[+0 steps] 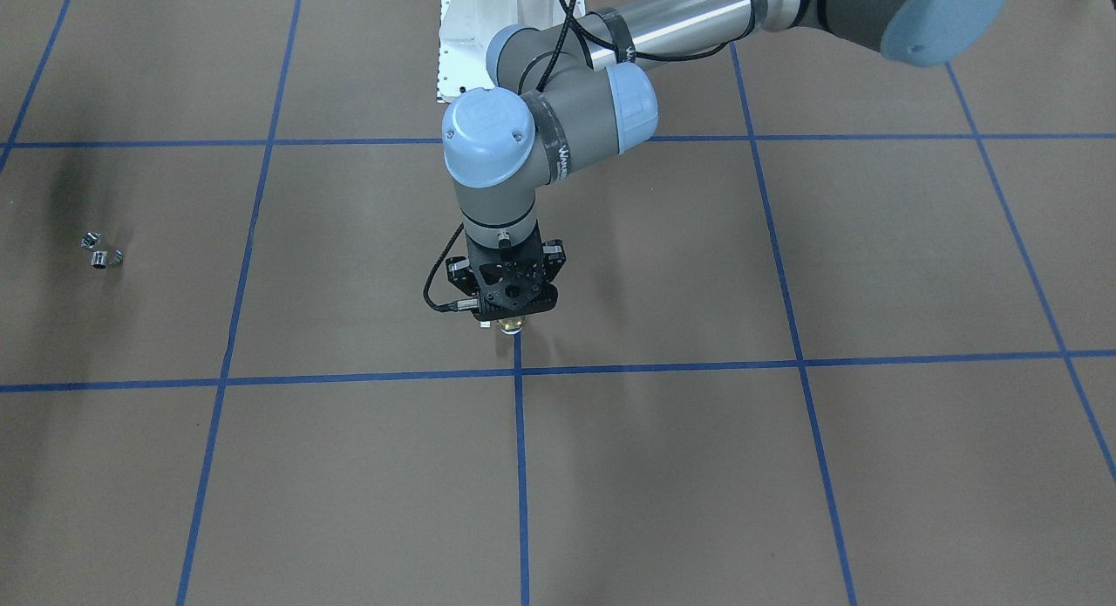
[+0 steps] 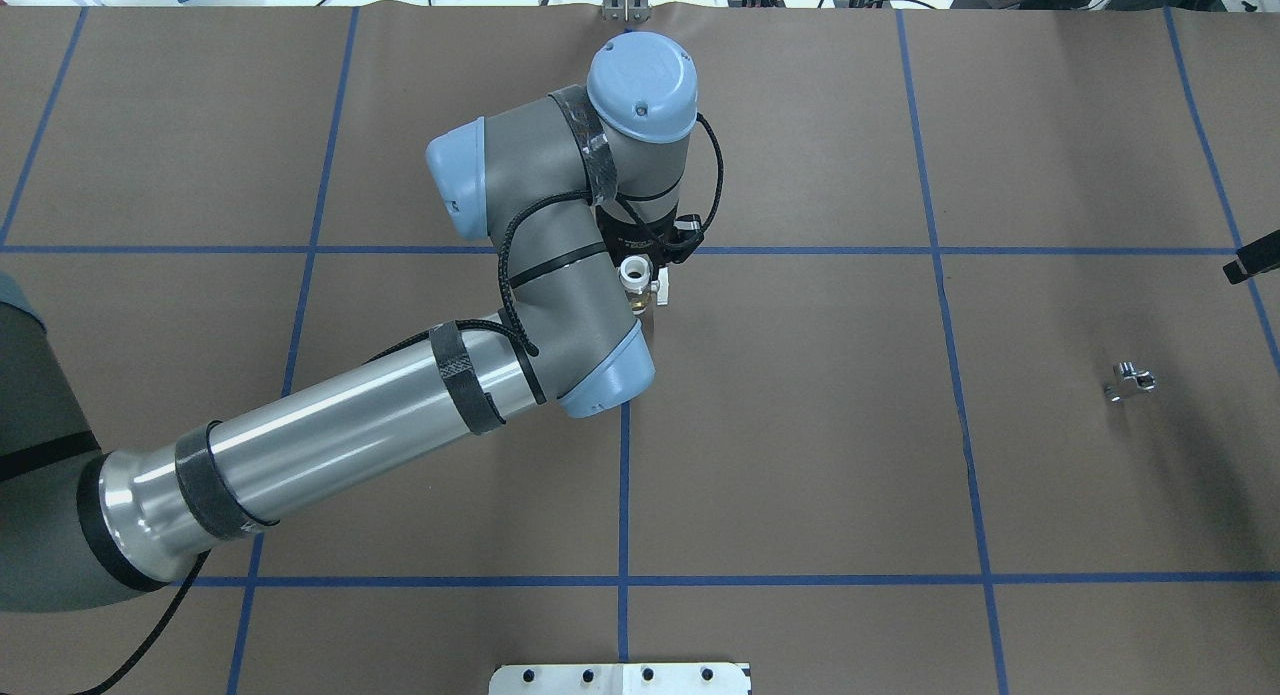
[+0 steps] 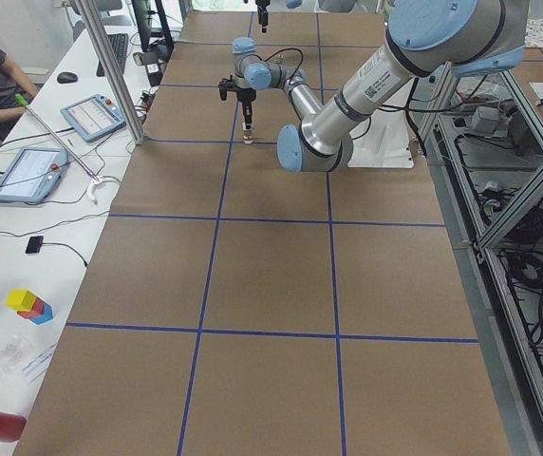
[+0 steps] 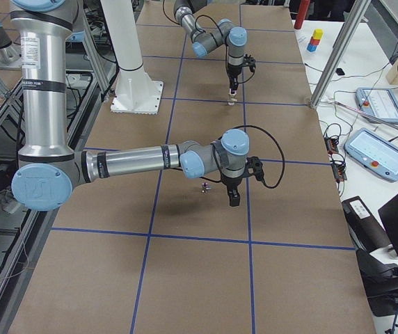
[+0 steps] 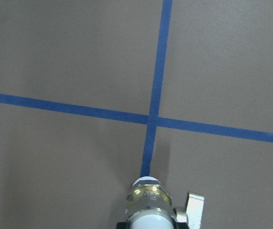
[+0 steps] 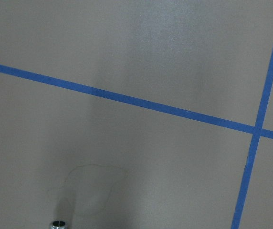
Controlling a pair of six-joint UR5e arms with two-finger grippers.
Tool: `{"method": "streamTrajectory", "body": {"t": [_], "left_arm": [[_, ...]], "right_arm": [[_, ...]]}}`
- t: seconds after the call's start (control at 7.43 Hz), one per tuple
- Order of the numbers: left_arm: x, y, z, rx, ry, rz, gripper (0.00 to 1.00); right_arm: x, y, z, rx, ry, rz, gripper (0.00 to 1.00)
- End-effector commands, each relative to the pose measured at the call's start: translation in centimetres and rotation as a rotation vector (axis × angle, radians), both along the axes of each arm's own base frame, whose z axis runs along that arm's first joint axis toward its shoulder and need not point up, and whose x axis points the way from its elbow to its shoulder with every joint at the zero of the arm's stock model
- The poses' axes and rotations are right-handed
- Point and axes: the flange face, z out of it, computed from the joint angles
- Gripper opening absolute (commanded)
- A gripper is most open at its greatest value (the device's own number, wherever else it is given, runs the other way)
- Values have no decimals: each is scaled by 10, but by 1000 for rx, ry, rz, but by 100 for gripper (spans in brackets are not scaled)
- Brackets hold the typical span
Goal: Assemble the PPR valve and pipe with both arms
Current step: 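Open the left gripper and withdraw it while the right gripper descends to the chrome fitting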
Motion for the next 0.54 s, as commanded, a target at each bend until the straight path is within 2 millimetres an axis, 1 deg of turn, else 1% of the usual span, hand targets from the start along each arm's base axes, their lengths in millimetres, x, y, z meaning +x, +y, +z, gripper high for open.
{"method": "streamTrajectory", "body": {"t": [0.0,0.13,0.27,0.4], "left_arm": [[-7,-1,-6,2,7,-4,57],[-22,-1,-17,17,33,-14,60],[-52,7,-21,37,72,-23,62],[-96,20,-9,35,135,-14,62]], "right_arm": [[0,0,-1,1,-2,0,100],[0,0,-2,1,-3,1,100],[0,2,-3,-27,-7,32,99],[0,5,-4,-54,-15,56,99]]}}
